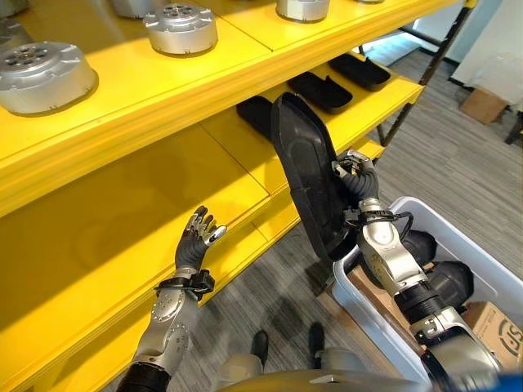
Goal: Move parts from the plastic box to the shelf.
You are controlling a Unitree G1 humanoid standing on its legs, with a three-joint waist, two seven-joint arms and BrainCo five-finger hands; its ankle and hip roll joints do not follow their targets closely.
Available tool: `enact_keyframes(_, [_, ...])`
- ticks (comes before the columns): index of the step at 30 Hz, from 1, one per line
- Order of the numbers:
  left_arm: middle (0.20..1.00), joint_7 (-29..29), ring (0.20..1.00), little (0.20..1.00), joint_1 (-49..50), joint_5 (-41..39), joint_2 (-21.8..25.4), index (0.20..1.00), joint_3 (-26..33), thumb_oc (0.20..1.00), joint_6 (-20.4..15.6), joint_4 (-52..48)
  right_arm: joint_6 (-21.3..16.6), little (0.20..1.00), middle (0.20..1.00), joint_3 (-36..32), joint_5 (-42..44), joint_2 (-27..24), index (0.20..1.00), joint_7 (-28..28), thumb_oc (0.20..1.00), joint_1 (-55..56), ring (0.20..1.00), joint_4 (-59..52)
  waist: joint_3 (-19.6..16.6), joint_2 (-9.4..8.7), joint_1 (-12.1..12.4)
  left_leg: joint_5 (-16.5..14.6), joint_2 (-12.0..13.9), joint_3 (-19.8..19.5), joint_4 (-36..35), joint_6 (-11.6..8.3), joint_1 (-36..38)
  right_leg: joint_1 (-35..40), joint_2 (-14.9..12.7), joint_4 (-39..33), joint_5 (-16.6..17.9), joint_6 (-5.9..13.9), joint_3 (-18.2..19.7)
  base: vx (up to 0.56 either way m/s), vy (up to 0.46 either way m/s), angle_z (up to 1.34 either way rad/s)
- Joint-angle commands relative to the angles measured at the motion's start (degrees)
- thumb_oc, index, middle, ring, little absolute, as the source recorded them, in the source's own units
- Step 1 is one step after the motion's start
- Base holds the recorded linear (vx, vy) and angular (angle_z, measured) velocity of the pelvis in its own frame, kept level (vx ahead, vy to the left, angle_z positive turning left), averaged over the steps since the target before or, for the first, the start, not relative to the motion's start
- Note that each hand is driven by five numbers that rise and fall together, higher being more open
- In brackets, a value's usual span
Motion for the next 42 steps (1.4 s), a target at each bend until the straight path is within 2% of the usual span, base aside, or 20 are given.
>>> enact_keyframes(1, [1.0,-0.77,1.0,1.0,-1.63,0.39,0.51,1.0,-0.45,1.0,-2.06,-2.35,-4.24,0.2,0.2,-3.38,1.27,-1.19,0.2,0.62,0.2,-3.12,0.2,-3.5,-3.72,-0.41,-0.43,-0.38,2.76,2.05,0.03,-1.98,-1.57,0.64,0.61,8.74,-5.9,1.62,-3.56,-0.01,-0.105,0.34])
enact_keyframes(5, [1.0,-1.57,1.0,1.0,-1.0,-0.15,-0.02,1.0,-0.88,1.0,-1.66,-2.15,-5.03,0.2,0.2,-4.05,1.09,-1.87,0.2,0.65,0.2,-2.27,0.2,-4.1,-3.2,-0.42,-0.55,0.89,4.13,0.15,0.96,-3.45,-2.96,1.29,1.55,8.6,-6.9,0.45,-6.01,-0.06,-0.189,0.3])
enact_keyframes(6, [1.0,-1.94,1.0,1.0,-1.21,-0.41,-0.3,1.0,-1.29,1.0,-1.54,-2.01,-5.25,0.2,0.2,-4.52,1.07,-2.52,0.2,0.82,0.2,-1.83,0.2,-4.79,-2.18,-0.42,-0.8,0.99,3.98,-0.15,4.37,-4.62,-5.51,1.15,1.23,9.03,-7.21,-0.01,-7.74,-0.21,-0.159,0.49])
enact_keyframes(7, [1.0,-2.07,1.0,1.0,-1.97,-0.48,-0.4,1.0,-1.66,1.0,-1.61,-1.5,-5.48,0.2,0.2,-5.02,1.09,-3.16,0.2,0.64,0.2,-1.7,0.2,-5.39,-1.24,-0.53,-1.26,0.7,4.12,1.83,7.51,-4.91,-7.5,0.51,0.66,9.85,-7.2,-0.14,-8.99,-0.25,-0.126,0.89])
enact_keyframes(8, [1.0,-2.14,1.0,1.0,-2.39,-0.52,-0.59,1.0,-1.77,1.0,-1.54,-1.18,-5.65,0.2,0.2,-5.51,1.1,-3.71,0.2,0.52,0.2,-1.58,0.2,-6.07,-0.71,-0.69,-1.85,0.1,5.58,5.63,9.51,-4.83,-8.24,-0.13,-0.04,10.76,-7.17,-0.17,-10.28,-0.23,-0.051,1.37])
enact_keyframes(9, [1.0,-2.63,1.0,1.0,-2.08,-0.9,-0.62,1.0,-1.88,1.0,-1.18,-1.07,-5.82,0.2,0.2,-5.74,1.13,-4.42,0.2,-0.27,0.2,-1.35,0.2,-6.5,-0.51,-0.89,-3.22,-0.67,10.51,11.4,11.7,-4.7,-7.56,-1.63,-1.1,12.62,-7.17,-0.64,-11.4,-0.14,-0.035,1.68])
enact_keyframes(10, [1.0,-2.29,1.0,1.0,-1.2,-0.92,-0.55,1.0,-1.69,1.0,-1.27,-1.44,-5.8,0.2,0.2,-5.27,1.0,-3.75,0.2,-0.32,0.2,-1.14,0.2,-6.53,-0.13,-0.6,-2.36,-1.78,12.21,8.13,13.52,-5.73,-6.19,-2.22,-0.73,14.84,-8.35,-1.1,-10.15,-0.08,-0.02,1.07])
enact_keyframes(11, [1.0,-2.29,1.0,1.0,-1.23,-0.92,-0.54,1.0,-1.68,1.0,-1.26,-1.45,-5.8,0.2,0.2,-5.29,0.99,-3.74,0.2,-0.32,0.2,-1.16,0.2,-6.54,-0.29,-0.61,-2.45,-1.52,12.17,8.05,13.39,-5.71,-6.43,-2.39,-0.74,14.68,-8.13,-1.12,-10.23,0.02,0.01,0.16])
enact_keyframes(12, [1.0,-1.83,1.0,1.0,-1.21,-0.92,-0.65,1.0,-1.51,1.0,-1.2,-1.85,-5.84,0.2,0.2,-5.03,0.81,-3.25,0.2,-0.31,0.2,-1.25,0.2,-6.24,-0.31,-0.25,-2.1,-0.88,13.83,4.15,12.85,-6.41,-5.23,-2.98,-0.77,16.6,-9.13,-0.96,-9.86,0.02,0.023,-0.31])
enact_keyframes(13, [1.0,-1.85,1.0,1.0,-1.05,-1.01,-0.77,1.0,-1.53,1.0,-1.14,-2.2,-5.91,0.2,0.2,-4.83,0.68,-3.09,0.2,-0.35,0.2,-1.38,0.2,-5.76,-0.37,0.11,-2.25,-0.35,15.25,3.68,11.32,-6.69,-3.92,-2.96,-0.79,17.31,-9.53,-1.01,-10.09,0.02,0.08,-0.16])
enact_keyframes(14, [1.0,-1.82,1.0,1.0,-0.96,-1.32,-0.76,1.0,-1.56,1.0,-1.23,-2.79,-5.97,0.2,0.2,-4.52,0.71,-2.84,0.2,-0.81,0.2,-1.72,0.2,-5.37,-0.38,0.72,-2.23,1.86,17.71,3.6,10.0,-7.24,-3.66,-3.44,-1.14,18.5,-10.04,-0.77,-10.55,-0.02,0.124,0.12])
enact_keyframes(16, [1.0,-1.88,1.0,1.0,-1.25,-1.84,-0.74,1.0,-1.73,1.0,-1.2,-3.17,-6.1,0.2,0.2,-4.11,0.95,-2.87,0.2,-1.45,0.2,-2.33,0.2,-4.94,-0.04,1.71,-2.52,5.26,20.52,3.54,7.07,-7.55,-3.82,-4.97,-2.49,21.53,-11.2,-0.65,-11.48,-0.05,0.21,0.27])
enact_keyframes(17, [1.0,-2.19,1.0,1.0,-1.19,-2.09,-0.58,1.0,-1.86,1.0,-1.19,-3.3,-6.13,0.2,0.2,-3.77,0.78,-2.94,0.2,-1.84,0.2,-2.81,0.2,-4.99,-0.02,2.83,-2.61,5.61,21.54,5.49,4.58,-7.74,-3.04,-5.55,-3.78,23.17,-11.76,-0.24,-12.67,-0.01,0.232,0.41])
enact_keyframes(19, [1.0,-2.35,1.0,1.0,-0.83,-2.0,-0.13,1.0,-1.79,1.0,-1.35,-3.21,-5.81,0.2,0.2,-3.65,0.07,-2.8,0.2,-1.72,0.2,-2.94,0.2,-4.98,-0.13,3.94,-1.84,5.03,20.37,5.49,3.79,-8.35,-2.41,-4.71,-5.06,23.38,-11.53,-0.04,-13.54,0.08,0.22,0.54])
enact_keyframes(24, [1.0,-2.7,1.0,1.0,-0.58,-1.7,0.81,1.0,-1.71,1.0,-1.37,-3.46,-5.19,0.2,0.2,-3.72,-0.17,-2.16,0.2,-1.22,0.2,-2.7,0.2,-3.83,0.5,3.36,-0.42,2.1,17.57,4.48,5.36,-8.32,-2.27,-0.97,-7.41,21.25,-10.44,1.1,-15.55,0.1,0.137,0.4])
enact_keyframes(27, [1.0,-2.73,1.0,1.0,-0.3,-1.71,1.77,1.0,-1.55,1.0,-1.42,-4.37,-4.17,0.2,0.2,-3.53,-0.01,-1.56,0.2,-1.09,0.2,-3.86,0.2,-1.05,0.57,2.61,1.56,-0.14,14.3,3.51,6.71,-7.94,-3.4,1.47,-9.95,18.67,-8.79,2.7,-17.04,0.07,0.148,0.39])
enact_keyframes(32, [1.0,-2.48,1.0,1.0,-0.8,-1.83,2.68,1.0,-1.85,1.0,-1.46,-5.08,-3.37,0.2,0.2,-2.93,-0.16,-1.31,0.2,-1.67,0.2,-6.98,0.2,1.89,0.98,1.91,3.27,-1.21,11.54,1.87,8.28,-7.37,-5.71,2.09,-11.85,17.89,-7.96,3.62,-18.37,0.02,0.079,0.2])
enact_keyframes(37, [1.0,-2.29,1.0,1.0,-1.35,-2.4,4.5,1.0,-2.09,1.0,-1.57,-6.45,-2.5,0.2,0.2,-2.66,0.23,-1.26,0.2,-2.72,0.2,-13.72,0.2,8.34,1.99,0.89,6.21,-2.07,8.85,-0.33,10.64,-6.9,-9.01,2.52,-13.14,17.92,-7.84,4.03,-20.47,0.01,0.015,0.26])
enact_keyframes(38, [1.0,-2.07,1.0,1.0,-1.6,-2.85,5.18,1.0,-2.19,1.0,-1.64,-7.0,-2.22,0.2,0.2,-2.64,0.4,-1.76,0.2,-3.36,0.2,-16.6,0.2,10.47,2.75,0.71,7.4,-2.4,8.4,-0.9,11.49,-6.93,-10.07,2.34,-13.45,18.7,-8.24,4.08,-20.99,-0.02,-0.026,0.38])
enact_keyframes(42, [1.0,-1.75,1.0,1.0,-2.59,-3.66,6.71,1.0,-2.38,1.0,-2.01,-7.41,-1.38,0.2,0.2,-2.44,0.71,-4.13,0.2,-4.4,0.2,-24.5,0.2,16.81,4.27,0.7,9.34,-2.25,7.45,-2.53,13.15,-6.85,-12.69,1.34,-13.82,20.2,-8.84,3.77,-21.96,-0.04,-0.024,0.33])
